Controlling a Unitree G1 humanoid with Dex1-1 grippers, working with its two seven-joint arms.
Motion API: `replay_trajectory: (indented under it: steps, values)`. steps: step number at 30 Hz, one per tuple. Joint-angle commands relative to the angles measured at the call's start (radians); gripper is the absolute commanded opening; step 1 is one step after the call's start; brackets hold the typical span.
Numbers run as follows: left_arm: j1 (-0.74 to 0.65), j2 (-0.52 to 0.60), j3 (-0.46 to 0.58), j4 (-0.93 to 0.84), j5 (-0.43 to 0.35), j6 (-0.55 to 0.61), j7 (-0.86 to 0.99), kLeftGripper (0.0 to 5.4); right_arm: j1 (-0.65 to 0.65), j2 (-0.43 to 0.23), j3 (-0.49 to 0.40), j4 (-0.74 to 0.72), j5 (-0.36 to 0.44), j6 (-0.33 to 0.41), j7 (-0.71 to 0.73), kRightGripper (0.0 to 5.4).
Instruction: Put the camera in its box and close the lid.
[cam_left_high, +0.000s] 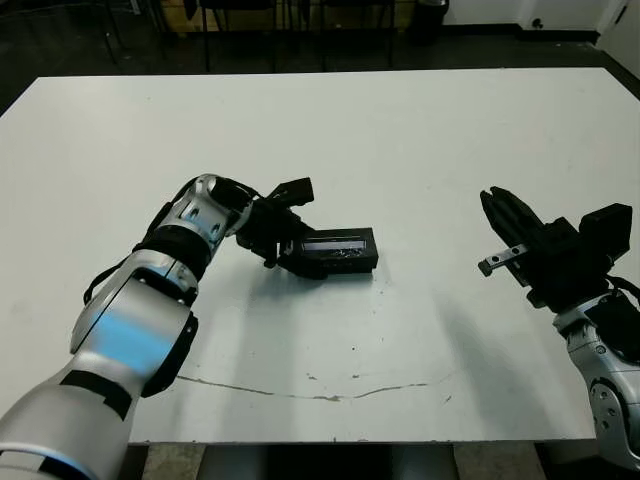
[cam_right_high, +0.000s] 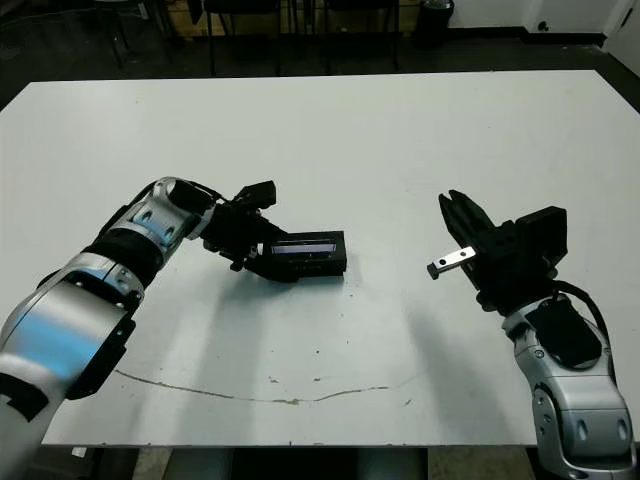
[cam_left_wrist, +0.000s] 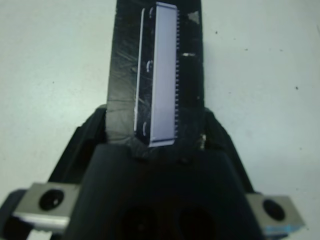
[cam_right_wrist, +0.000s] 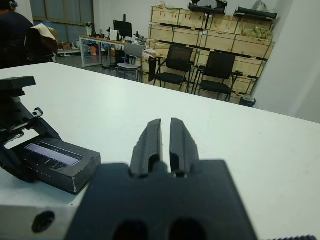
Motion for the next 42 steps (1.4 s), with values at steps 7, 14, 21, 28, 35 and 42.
replay_trajectory:
  steps: [7, 14, 21, 28, 35, 42]
  values:
    - [0.052, -0.073, -0.044, 0.054, 0.065, 0.022, -0.01, 2.79, -0.019, -0.014, -0.007, 0.221, -0.004, -0.13, 0.092, 0.0]
    - [0.085, -0.019, -0.075, 0.046, 0.117, -0.043, 0.037, 3.5, -0.013, -0.019, -0.006, 0.198, -0.011, -0.12, 0.085, 0.0]
    - [0.168, 0.081, -0.049, 0.006, 0.09, -0.131, 0.005, 4.74, 0.0, -0.004, -0.007, 0.151, 0.002, -0.104, 0.062, 0.0]
    - [0.323, 0.263, -0.017, -0.101, 0.029, -0.262, -0.058, 5.39, 0.028, 0.009, 0.004, 0.026, 0.01, -0.022, 0.0, 0.0]
    - [0.462, 0.442, 0.044, -0.168, -0.04, -0.43, -0.033, 5.39, 0.031, 0.008, 0.013, 0.02, 0.019, -0.012, 0.0, 0.0]
    - [0.567, 0.549, 0.262, -0.41, -0.243, -0.201, 0.096, 5.31, 0.012, 0.003, 0.015, 0.182, -0.007, -0.117, 0.052, 0.0]
